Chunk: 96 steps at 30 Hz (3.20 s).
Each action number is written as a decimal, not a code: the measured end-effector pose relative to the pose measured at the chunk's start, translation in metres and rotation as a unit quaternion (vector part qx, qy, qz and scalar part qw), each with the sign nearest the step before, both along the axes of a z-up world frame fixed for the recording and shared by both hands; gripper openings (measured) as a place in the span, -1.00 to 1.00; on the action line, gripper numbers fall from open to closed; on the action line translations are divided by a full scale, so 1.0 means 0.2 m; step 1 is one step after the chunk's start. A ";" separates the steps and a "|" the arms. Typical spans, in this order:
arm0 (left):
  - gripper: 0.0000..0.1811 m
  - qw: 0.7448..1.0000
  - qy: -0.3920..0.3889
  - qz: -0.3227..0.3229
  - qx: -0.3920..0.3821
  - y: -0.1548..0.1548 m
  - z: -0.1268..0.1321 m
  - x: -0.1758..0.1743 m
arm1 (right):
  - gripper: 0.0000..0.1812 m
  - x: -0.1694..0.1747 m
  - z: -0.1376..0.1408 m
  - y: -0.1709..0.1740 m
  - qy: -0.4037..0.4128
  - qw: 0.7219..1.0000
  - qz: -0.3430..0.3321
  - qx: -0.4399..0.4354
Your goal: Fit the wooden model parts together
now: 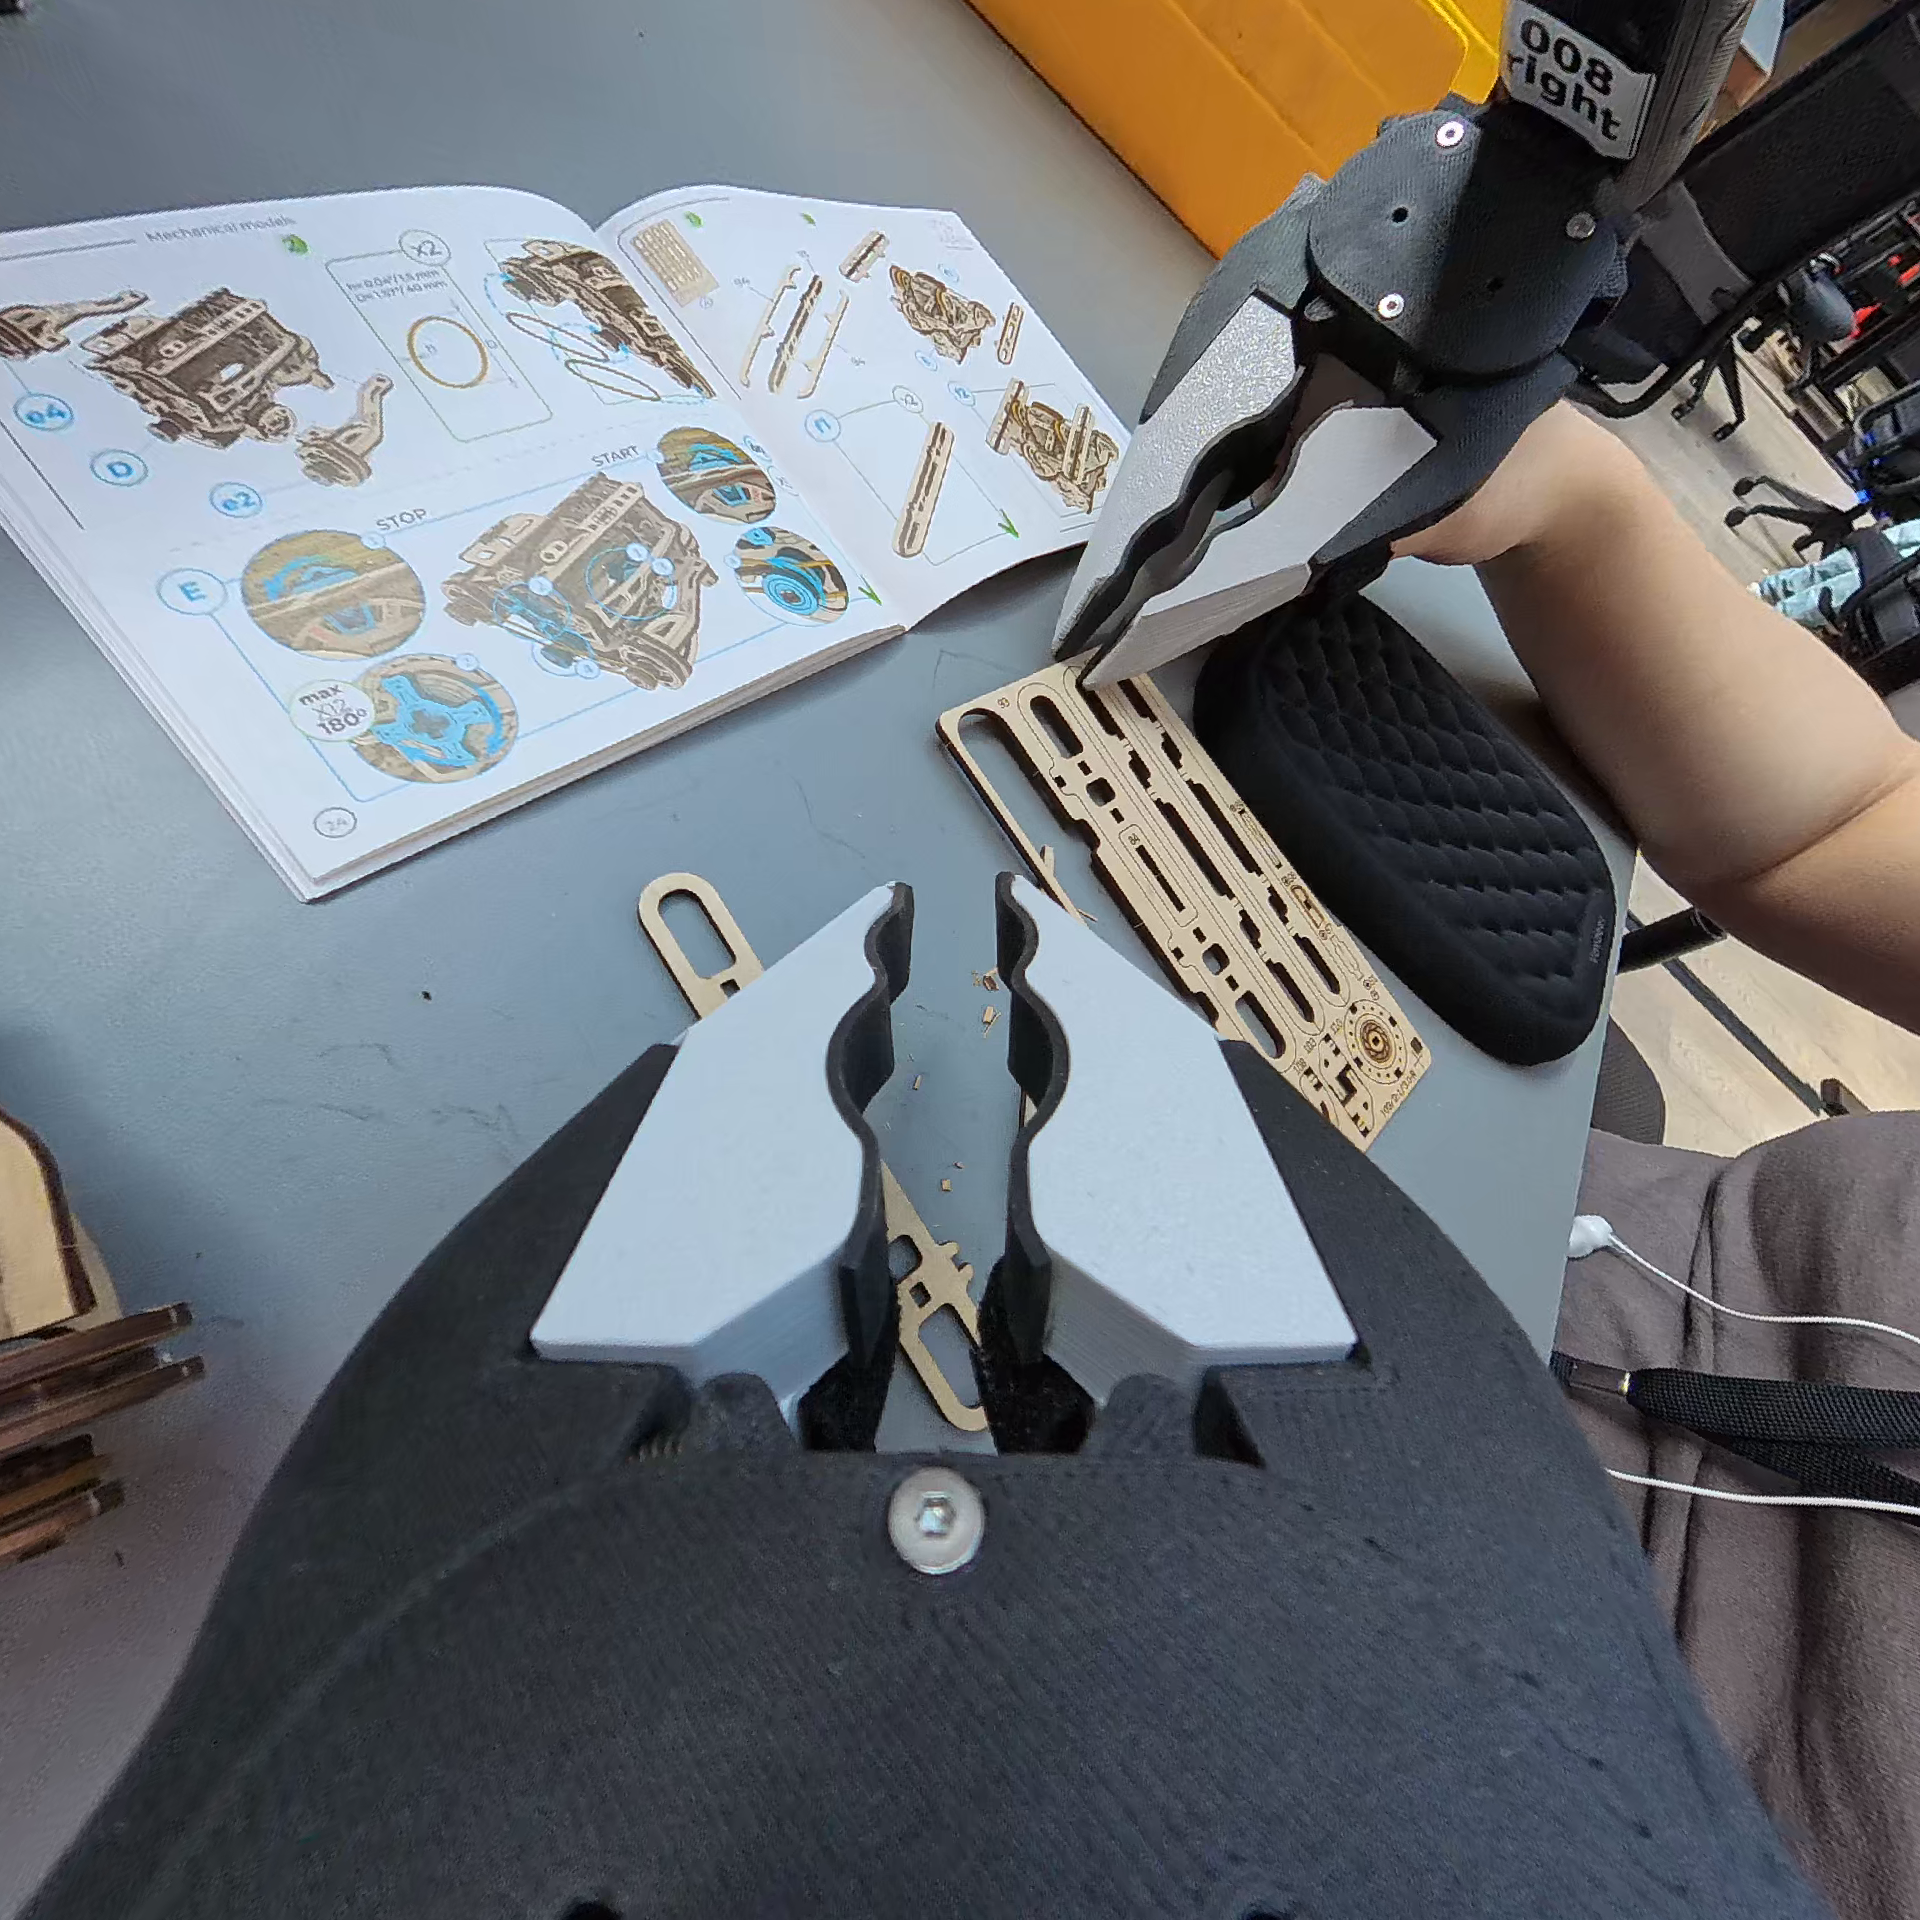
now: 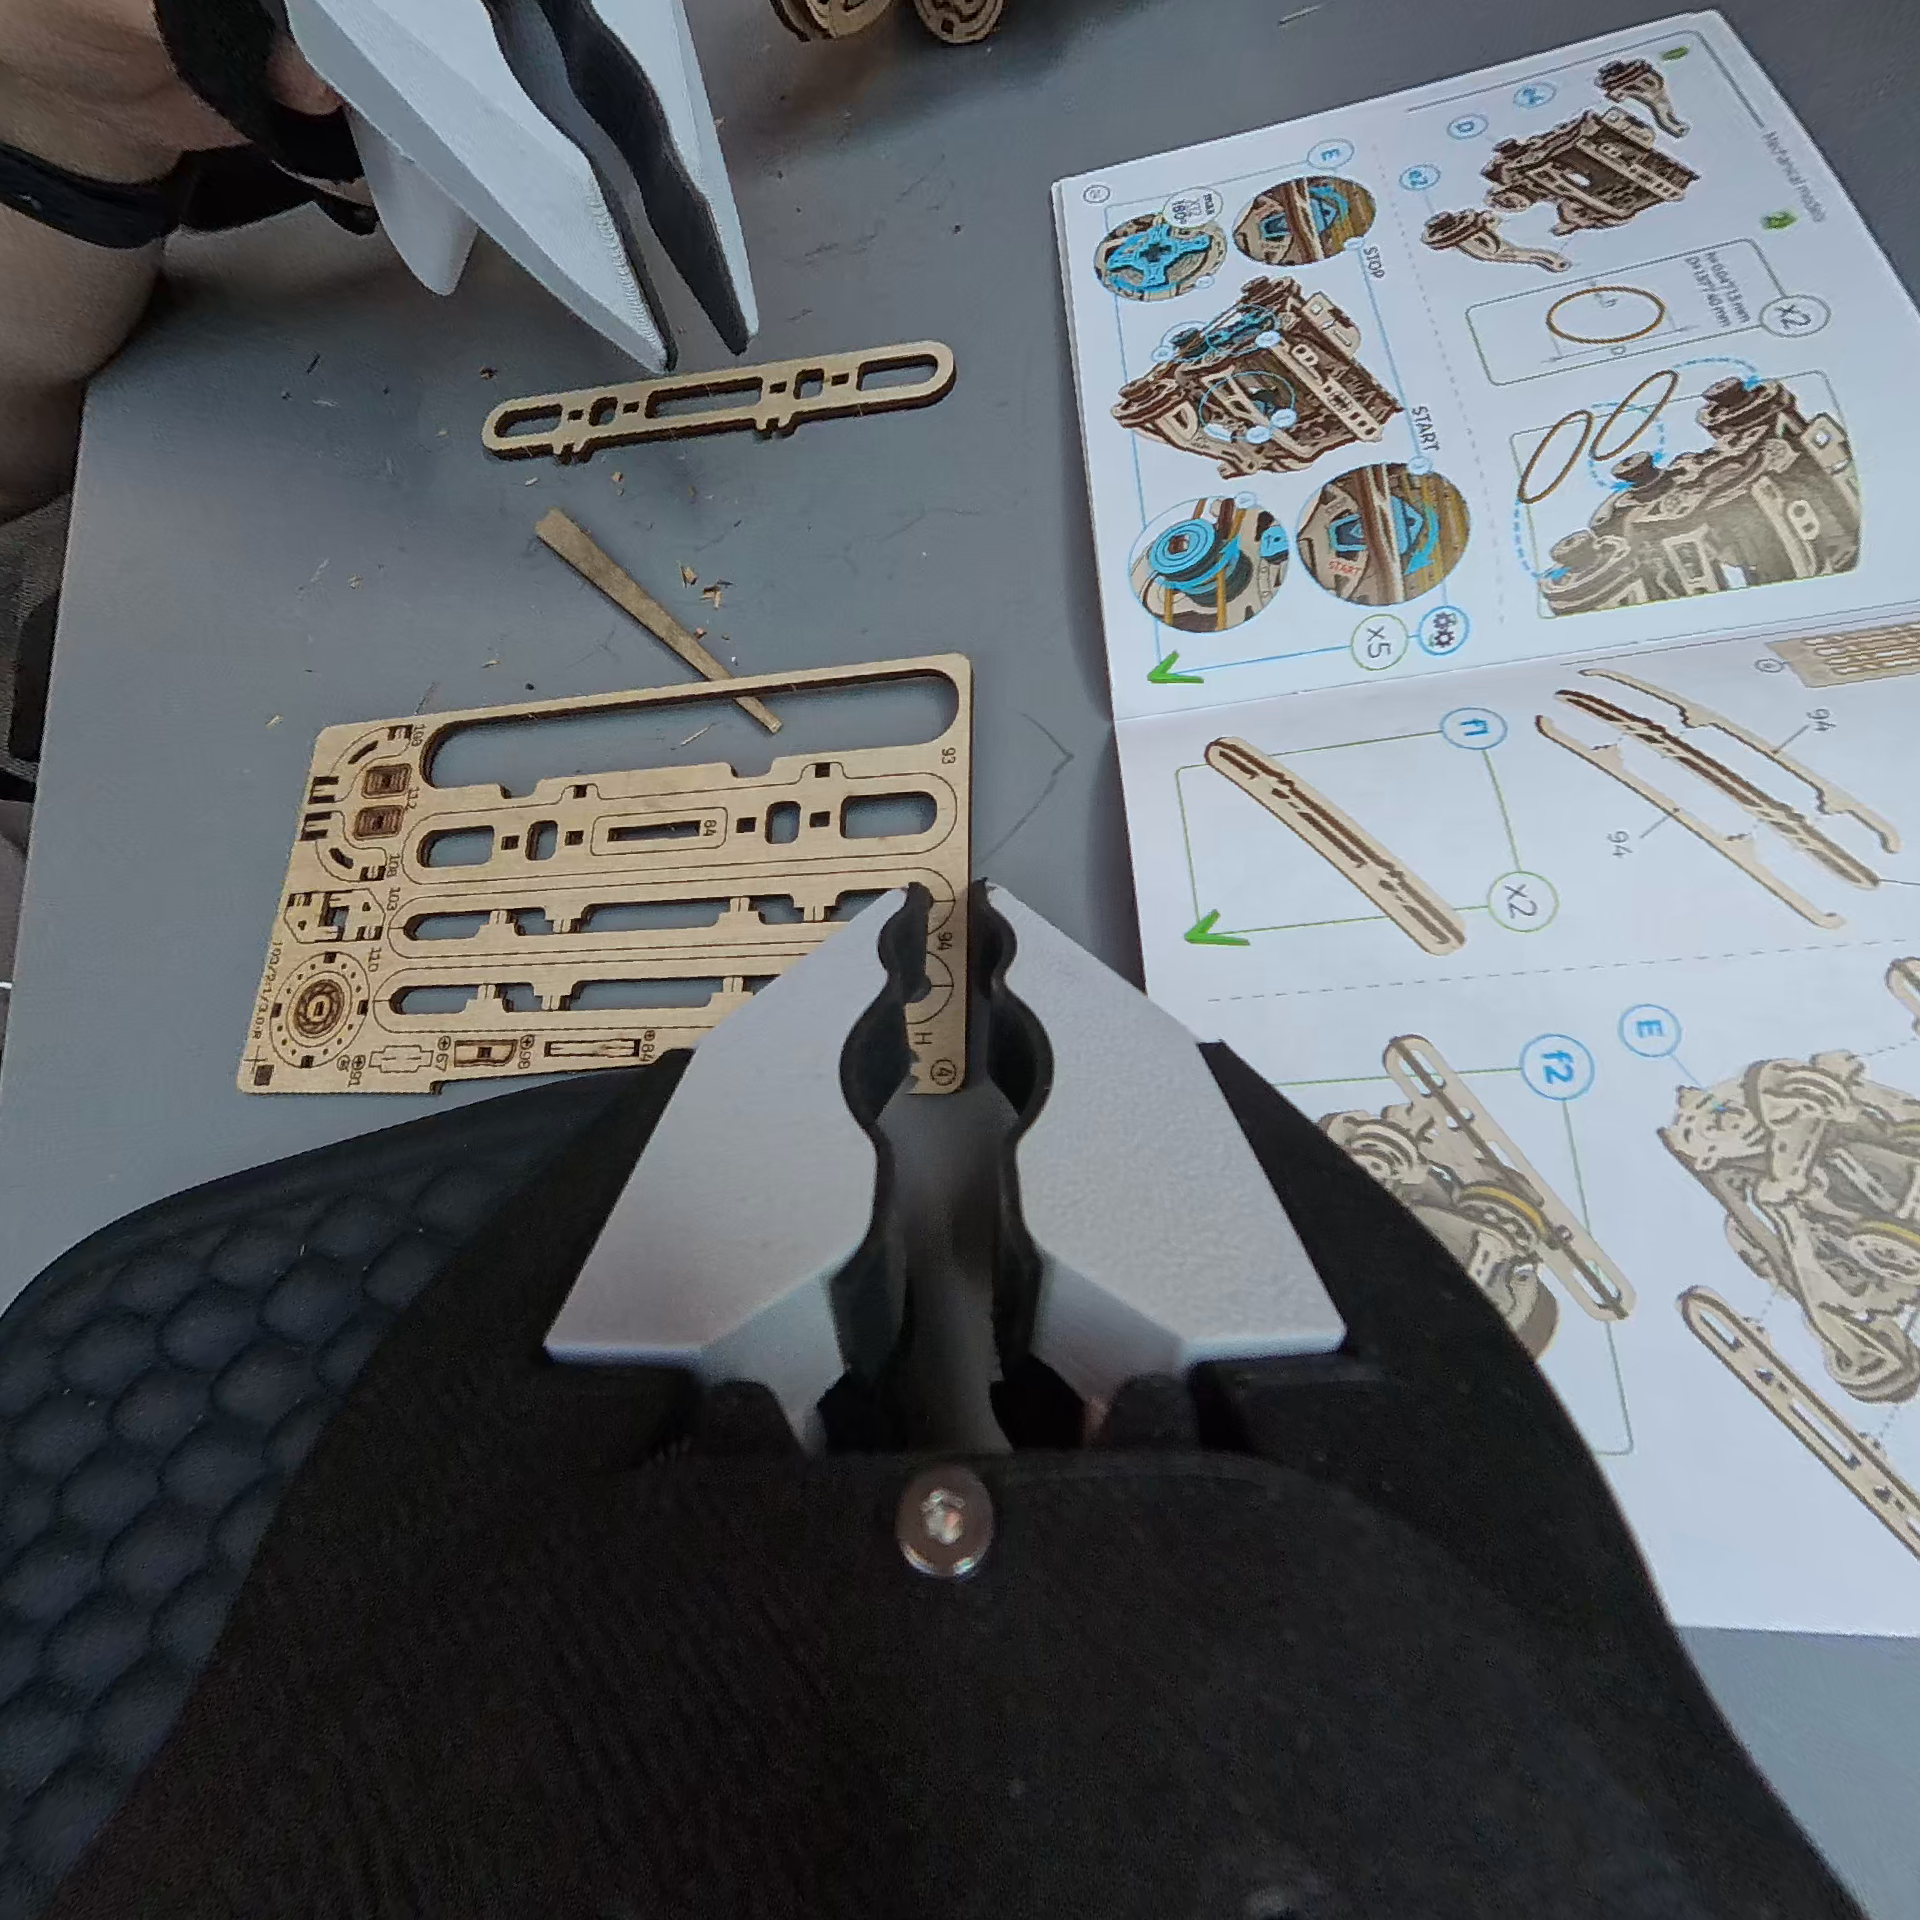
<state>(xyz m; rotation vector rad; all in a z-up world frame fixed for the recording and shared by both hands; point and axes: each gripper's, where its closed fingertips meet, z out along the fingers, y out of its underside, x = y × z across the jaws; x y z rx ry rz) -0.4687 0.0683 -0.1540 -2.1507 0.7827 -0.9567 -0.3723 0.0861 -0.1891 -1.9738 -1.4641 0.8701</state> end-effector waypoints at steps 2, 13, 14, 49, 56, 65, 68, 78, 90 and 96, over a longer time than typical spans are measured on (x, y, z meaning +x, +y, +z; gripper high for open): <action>-0.85 1.000 -0.014 -0.004 -0.005 0.00 0.01 0.00 | -0.95 -0.01 0.02 0.00 0.005 1.000 -0.001 0.010; -0.68 0.989 -0.120 -0.059 -0.062 -0.08 0.05 0.15 | -0.95 -0.08 0.25 -0.04 0.087 0.993 0.019 0.081; -0.68 0.989 -0.122 -0.060 -0.066 -0.08 0.04 0.16 | -0.96 -0.09 0.27 -0.05 0.093 0.992 0.020 0.084; -1.00 0.959 -0.239 -0.140 -0.057 -0.19 0.28 0.16 | -0.83 0.55 0.75 0.44 0.342 0.886 -0.252 0.186; -1.00 0.959 -0.250 -0.129 -0.042 -0.17 0.31 0.13 | -0.83 0.54 0.74 0.44 0.313 0.888 -0.256 0.221; -1.00 0.960 -0.249 -0.123 -0.031 -0.16 0.32 0.11 | -0.87 0.54 0.73 0.45 0.303 0.888 -0.264 0.221; -1.00 0.959 -0.253 -0.121 -0.030 -0.15 0.33 0.10 | -0.88 0.55 0.73 0.45 0.311 0.886 -0.269 0.213; -1.00 0.960 -0.252 -0.118 -0.028 -0.15 0.33 0.10 | -0.95 0.59 0.72 0.47 0.333 0.882 -0.280 0.181; -1.00 0.957 -0.267 -0.092 -0.070 -0.11 0.30 0.08 | -0.74 0.10 0.68 0.17 0.390 0.909 -0.117 -0.083; -1.00 0.946 -0.294 -0.086 -0.105 -0.10 0.31 0.07 | -0.67 -0.19 0.53 -0.06 0.340 0.914 -0.054 -0.214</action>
